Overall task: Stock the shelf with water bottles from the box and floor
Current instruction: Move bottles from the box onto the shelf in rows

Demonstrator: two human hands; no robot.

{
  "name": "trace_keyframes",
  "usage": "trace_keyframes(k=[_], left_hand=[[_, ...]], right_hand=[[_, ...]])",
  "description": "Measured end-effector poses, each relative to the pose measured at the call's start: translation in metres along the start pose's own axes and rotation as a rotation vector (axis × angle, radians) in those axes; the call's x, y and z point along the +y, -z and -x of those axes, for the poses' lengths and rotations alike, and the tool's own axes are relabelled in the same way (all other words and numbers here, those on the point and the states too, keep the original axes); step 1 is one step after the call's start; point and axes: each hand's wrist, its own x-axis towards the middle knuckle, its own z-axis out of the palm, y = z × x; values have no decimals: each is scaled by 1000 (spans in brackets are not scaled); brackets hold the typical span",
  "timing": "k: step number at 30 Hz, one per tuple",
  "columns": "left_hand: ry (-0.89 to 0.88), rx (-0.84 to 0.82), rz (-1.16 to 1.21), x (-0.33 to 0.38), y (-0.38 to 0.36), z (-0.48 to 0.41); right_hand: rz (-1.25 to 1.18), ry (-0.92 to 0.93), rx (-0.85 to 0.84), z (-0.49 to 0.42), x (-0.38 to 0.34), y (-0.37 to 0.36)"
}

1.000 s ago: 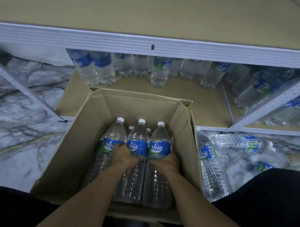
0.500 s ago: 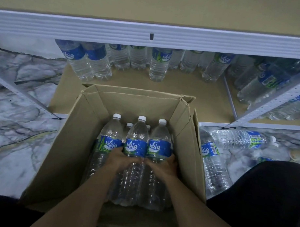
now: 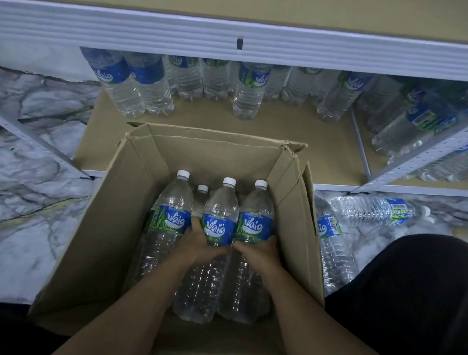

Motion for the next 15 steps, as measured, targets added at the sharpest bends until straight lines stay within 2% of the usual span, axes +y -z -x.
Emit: trace_keyframes(k=[6, 11, 15], left_hand=[[-30, 14, 59, -6, -5, 0], [54, 148, 138, -6, -6, -7], [63, 155, 147, -2, -6, -6]], right_hand=[[-56, 25, -31, 0, 5, -4], [-69, -1, 30, -17, 16, -12], [-15, 0, 71, -2, 5, -8]])
